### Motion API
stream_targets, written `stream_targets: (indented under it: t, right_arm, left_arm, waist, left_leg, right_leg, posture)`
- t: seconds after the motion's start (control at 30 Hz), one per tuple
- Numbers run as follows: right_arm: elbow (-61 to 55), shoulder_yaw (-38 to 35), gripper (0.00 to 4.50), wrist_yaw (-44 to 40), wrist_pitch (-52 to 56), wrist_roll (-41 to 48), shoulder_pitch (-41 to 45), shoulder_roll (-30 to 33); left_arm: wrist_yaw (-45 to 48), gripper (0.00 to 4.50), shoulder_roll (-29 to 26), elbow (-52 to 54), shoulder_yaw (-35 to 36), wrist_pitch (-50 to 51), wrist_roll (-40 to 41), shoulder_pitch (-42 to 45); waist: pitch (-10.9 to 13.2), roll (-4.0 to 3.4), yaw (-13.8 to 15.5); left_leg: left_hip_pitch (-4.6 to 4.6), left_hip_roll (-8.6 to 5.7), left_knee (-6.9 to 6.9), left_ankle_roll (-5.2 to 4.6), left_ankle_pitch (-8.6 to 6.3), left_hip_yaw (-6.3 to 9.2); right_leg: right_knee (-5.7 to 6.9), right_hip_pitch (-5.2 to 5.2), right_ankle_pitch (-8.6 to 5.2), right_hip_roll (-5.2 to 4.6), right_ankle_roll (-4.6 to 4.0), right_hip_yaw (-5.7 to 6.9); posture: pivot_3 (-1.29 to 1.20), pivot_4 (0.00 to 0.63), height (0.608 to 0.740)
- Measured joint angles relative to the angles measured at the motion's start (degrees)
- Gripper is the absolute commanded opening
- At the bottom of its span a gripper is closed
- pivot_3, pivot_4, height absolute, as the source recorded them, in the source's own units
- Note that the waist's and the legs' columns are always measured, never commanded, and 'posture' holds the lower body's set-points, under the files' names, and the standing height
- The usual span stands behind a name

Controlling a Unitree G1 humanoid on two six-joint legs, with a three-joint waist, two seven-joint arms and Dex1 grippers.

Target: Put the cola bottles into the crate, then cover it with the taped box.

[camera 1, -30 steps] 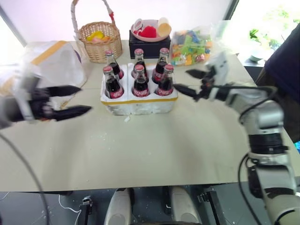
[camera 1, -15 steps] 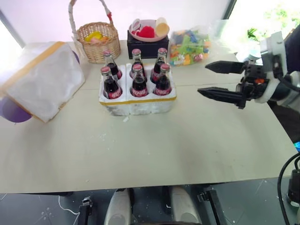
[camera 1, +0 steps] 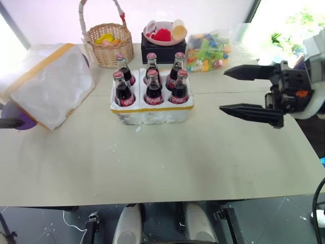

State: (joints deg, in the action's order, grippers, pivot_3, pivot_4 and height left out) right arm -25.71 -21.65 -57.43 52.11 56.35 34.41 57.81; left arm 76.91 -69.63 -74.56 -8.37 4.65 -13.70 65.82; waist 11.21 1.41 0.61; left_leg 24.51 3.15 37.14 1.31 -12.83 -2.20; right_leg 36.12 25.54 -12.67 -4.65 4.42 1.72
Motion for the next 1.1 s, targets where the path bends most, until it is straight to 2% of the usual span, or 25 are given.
stream_targets:
  t: [0.27,0.43,0.53,0.73,0.77,1.1]
  right_arm:
    - [-2.5,-3.6,4.43,3.7,0.4,2.8,-3.9,1.7]
    - [-4.1,-4.5,4.43,6.2,0.5,4.8,-6.3,1.8]
    - [-4.6,-4.5,4.5,7.5,0.5,5.7,-7.1,1.8]
    - [-4.6,-4.5,4.5,8.9,-0.2,5.8,-7.4,1.8]
    - [-4.6,-4.5,4.5,9.0,-0.3,5.9,-7.4,1.8]
    - [-4.3,-2.6,4.5,9.0,-1.5,5.9,-7.2,1.8]
  left_arm:
    - [-5.5,4.5,4.0,-2.3,-0.2,3.6,-2.6,2.7]
    - [-4.4,4.5,5.0,-3.1,-0.3,5.9,-3.7,4.2]
    - [-2.3,3.74,5.0,-3.1,-0.5,6.3,-4.6,4.4]
    - [-1.3,0.78,5.0,-3.1,-0.4,7.5,-4.6,4.4]
    - [-1.0,0.42,5.0,-3.1,-0.4,7.6,-4.6,4.5]
    - [-1.1,0.33,5.0,-3.1,0.1,7.7,-4.6,4.3]
  waist:
    - [0.0,0.02,0.1]
    - [0.0,0.03,0.1]
    - [0.0,0.03,0.1]
    - [0.0,0.03,0.0]
    - [0.0,0.03,0.0]
    - [0.0,0.03,0.0]
  left_leg:
    - [0.01,-0.01,0.02,0.0,0.0,0.01]
    - [0.02,-0.02,0.05,0.0,0.0,0.01]
    - [0.01,-0.02,0.05,0.0,0.0,0.02]
    - [0.01,-0.02,0.06,0.0,0.0,0.02]
    - [0.01,-0.02,0.06,0.0,0.0,0.02]
    - [0.01,-0.02,0.07,-0.01,0.01,0.02]
  right_leg:
    - [0.0,-0.01,0.04,-0.01,0.07,0.0]
    - [0.0,-0.03,0.05,-0.02,0.08,-0.01]
    - [0.01,-0.03,0.04,-0.02,0.07,0.0]
    - [0.01,-0.04,0.04,-0.02,0.06,0.0]
    - [0.01,-0.04,0.05,-0.02,0.08,-0.01]
    - [0.02,-0.05,0.06,-0.02,0.09,0.0]
  posture:
    - [0.0,0.15,0.74]
    - [0.0,0.15,0.74]
    - [0.0,0.15,0.74]
    - [0.0,0.15,0.74]
    - [0.0,0.15,0.74]
    - [0.0,0.15,0.74]
